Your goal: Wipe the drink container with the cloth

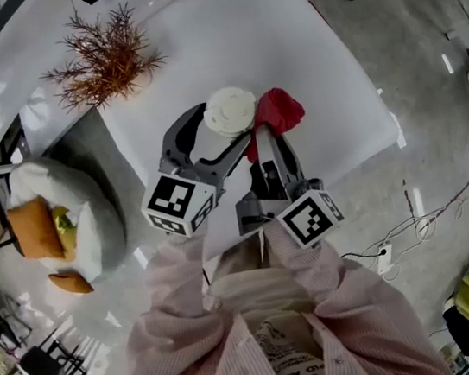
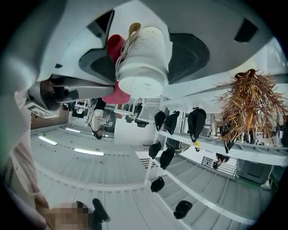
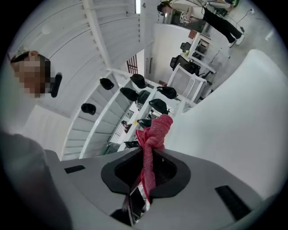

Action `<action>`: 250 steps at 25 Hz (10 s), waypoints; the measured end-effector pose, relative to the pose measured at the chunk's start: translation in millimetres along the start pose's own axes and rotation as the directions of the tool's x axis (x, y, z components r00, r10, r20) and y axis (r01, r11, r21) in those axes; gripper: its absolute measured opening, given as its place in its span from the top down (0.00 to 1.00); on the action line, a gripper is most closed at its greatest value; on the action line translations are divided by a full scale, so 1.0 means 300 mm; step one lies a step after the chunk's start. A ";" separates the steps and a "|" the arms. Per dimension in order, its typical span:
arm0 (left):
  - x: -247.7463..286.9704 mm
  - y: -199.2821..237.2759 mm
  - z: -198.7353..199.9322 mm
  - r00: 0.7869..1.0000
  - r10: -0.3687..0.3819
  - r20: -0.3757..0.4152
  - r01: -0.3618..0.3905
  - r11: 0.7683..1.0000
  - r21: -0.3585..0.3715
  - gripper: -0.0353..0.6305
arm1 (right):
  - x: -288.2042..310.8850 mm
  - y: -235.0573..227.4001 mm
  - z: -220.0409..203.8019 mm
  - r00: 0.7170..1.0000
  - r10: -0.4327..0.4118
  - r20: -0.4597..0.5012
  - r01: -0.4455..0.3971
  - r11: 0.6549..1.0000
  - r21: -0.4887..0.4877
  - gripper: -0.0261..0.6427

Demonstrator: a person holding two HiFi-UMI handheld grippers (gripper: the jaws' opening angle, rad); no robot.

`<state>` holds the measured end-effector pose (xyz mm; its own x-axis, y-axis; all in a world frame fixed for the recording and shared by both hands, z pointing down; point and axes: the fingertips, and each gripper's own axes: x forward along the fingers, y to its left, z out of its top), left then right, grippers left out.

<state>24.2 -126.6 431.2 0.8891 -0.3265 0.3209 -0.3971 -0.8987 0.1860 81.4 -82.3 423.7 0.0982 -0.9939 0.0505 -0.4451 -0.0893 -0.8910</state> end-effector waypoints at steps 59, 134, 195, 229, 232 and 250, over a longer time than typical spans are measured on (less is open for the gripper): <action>-0.007 0.011 -0.011 0.996 0.018 0.087 -0.016 1.000 -0.027 0.41 | 0.043 -0.382 -0.207 0.983 -0.168 -0.081 0.173 0.983 0.061 0.90; -0.007 0.009 -0.030 0.998 0.057 0.007 -0.056 0.990 -0.129 0.41 | 0.337 -0.100 -0.104 0.395 0.331 -0.857 -0.237 0.938 0.253 0.90; -0.008 0.010 -0.035 0.997 0.078 0.015 -0.074 0.977 -0.202 0.41 | 0.359 -0.354 -0.302 0.191 0.143 -0.971 -0.143 0.983 0.117 0.90; -0.193 -0.018 0.101 0.982 0.154 0.113 -0.149 0.987 -0.054 0.71 | 0.203 0.004 0.114 0.737 0.144 -0.661 -0.509 0.761 -0.402 0.90; -0.221 -0.025 0.136 0.975 0.186 0.120 -0.183 0.982 -0.037 0.81 | 0.174 0.070 0.142 0.749 0.168 -0.641 -0.536 0.724 -0.435 0.90; -0.343 -0.055 0.293 0.949 0.278 0.149 -0.281 0.960 -0.004 0.93 | 0.021 0.308 0.295 0.783 0.246 -0.571 -0.590 0.584 -0.557 0.90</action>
<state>-40.8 -104.0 313.6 0.7671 -0.6035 0.2175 -0.6317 -0.7698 0.0918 119.8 -90.9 301.9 -0.5406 -0.8377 0.0774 -0.8141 0.4978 -0.2990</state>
